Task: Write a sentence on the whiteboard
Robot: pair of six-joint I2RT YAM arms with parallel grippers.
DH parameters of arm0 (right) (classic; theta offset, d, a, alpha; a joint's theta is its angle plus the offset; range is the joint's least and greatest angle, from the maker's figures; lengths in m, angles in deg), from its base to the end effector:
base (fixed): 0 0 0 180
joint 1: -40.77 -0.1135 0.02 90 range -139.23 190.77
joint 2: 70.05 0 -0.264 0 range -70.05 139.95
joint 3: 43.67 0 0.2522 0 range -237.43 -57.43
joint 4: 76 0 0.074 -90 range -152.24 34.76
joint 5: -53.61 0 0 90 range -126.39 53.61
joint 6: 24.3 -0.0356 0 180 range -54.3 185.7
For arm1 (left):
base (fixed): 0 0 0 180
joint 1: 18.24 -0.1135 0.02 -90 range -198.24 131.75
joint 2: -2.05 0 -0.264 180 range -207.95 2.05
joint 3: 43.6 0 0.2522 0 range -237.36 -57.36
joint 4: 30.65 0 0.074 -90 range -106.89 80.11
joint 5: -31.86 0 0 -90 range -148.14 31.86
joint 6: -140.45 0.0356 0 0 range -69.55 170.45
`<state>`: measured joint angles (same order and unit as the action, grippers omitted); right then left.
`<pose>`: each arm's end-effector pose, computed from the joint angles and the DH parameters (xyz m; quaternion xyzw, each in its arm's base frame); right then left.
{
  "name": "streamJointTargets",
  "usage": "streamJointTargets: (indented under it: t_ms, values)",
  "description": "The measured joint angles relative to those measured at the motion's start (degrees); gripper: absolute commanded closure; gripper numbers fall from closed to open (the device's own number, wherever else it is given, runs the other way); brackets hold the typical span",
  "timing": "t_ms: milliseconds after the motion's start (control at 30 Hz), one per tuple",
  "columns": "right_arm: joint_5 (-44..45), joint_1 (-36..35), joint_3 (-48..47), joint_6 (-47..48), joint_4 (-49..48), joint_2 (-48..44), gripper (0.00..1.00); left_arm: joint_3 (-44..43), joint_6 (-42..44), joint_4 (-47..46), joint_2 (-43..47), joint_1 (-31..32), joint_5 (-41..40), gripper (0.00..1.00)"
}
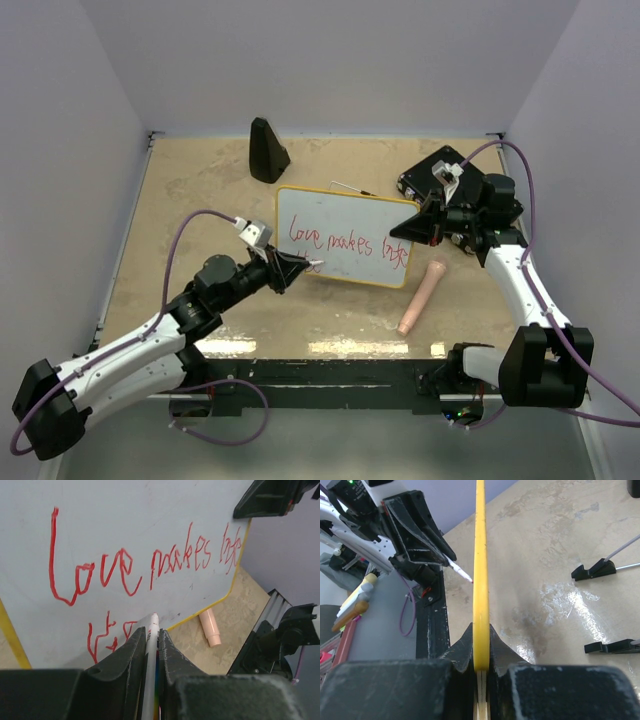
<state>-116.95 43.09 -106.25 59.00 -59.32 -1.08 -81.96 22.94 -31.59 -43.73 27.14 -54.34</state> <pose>0.2506 0.0250 0.3006 -0.3054 0.6625 0.5550 0.3998 0.1351 -0.1403 0.2578 0.1376 0.7331 -0.4153 0.5208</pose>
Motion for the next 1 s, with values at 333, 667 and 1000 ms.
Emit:
streamJointTargets:
  t_ms: [333,667,1000]
  values:
    - [0.0,0.0,0.0,0.0,0.0,0.0,1.00,-2.2,-0.4,-1.6,2.2,0.0,0.3,1.00]
    - [0.0,0.1,0.0,-0.2,0.0,0.0,1.00,-2.4,-0.4,-2.0,-3.1,0.0,-1.1,1.00]
    - [0.0,0.4,0.0,-0.2,0.0,0.0,1.00,-2.4,0.1,-1.9,-3.8,0.0,-2.3,1.00]
